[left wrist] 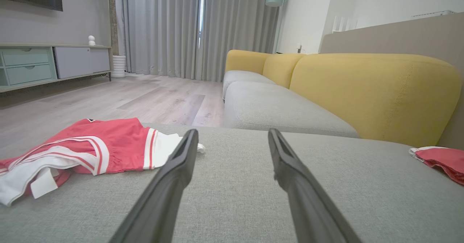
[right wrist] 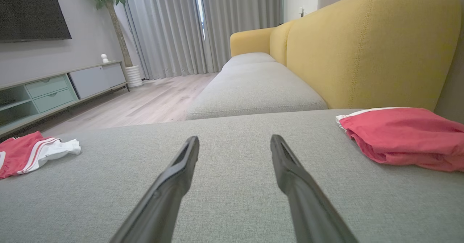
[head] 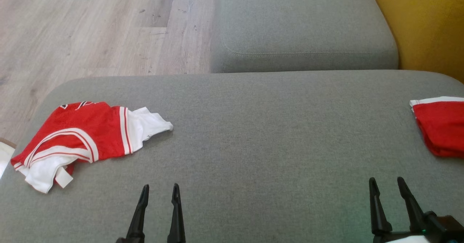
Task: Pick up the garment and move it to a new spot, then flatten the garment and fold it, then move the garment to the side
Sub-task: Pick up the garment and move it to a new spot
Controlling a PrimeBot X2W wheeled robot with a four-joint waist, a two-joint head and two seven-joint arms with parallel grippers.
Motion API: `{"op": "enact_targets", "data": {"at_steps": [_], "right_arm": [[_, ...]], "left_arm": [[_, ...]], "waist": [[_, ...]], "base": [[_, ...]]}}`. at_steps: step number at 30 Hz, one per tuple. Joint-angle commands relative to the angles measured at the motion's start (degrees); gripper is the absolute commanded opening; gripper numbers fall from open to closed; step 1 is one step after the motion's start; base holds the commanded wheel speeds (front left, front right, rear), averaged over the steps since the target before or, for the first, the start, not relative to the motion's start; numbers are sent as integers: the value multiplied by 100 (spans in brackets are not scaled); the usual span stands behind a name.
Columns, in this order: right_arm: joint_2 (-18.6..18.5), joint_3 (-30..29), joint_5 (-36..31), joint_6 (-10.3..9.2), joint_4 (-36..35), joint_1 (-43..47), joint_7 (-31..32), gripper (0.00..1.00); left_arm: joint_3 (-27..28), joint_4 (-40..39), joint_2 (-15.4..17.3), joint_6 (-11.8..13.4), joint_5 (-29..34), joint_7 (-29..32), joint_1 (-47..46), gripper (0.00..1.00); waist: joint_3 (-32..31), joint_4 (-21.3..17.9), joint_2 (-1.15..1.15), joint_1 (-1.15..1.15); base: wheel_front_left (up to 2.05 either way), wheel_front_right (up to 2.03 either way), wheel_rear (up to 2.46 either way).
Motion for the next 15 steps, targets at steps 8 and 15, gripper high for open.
{"op": "enact_targets", "data": {"at_steps": [8, 15], "right_arm": [[-18, 101, -106, 37, -241, -104, -78, 100], [-28, 146, -139, 37, -255, -107, -78, 100]], "left_arm": [[195, -140, -23, -40, 82, -29, -279, 100], [207, -125, -23, -55, 138, -29, -257, 100]], "waist": [[-62, 40, 0, 0], [-71, 19, 0, 0]], "base": [[0, 0, 0], [0, 0, 0]]}}
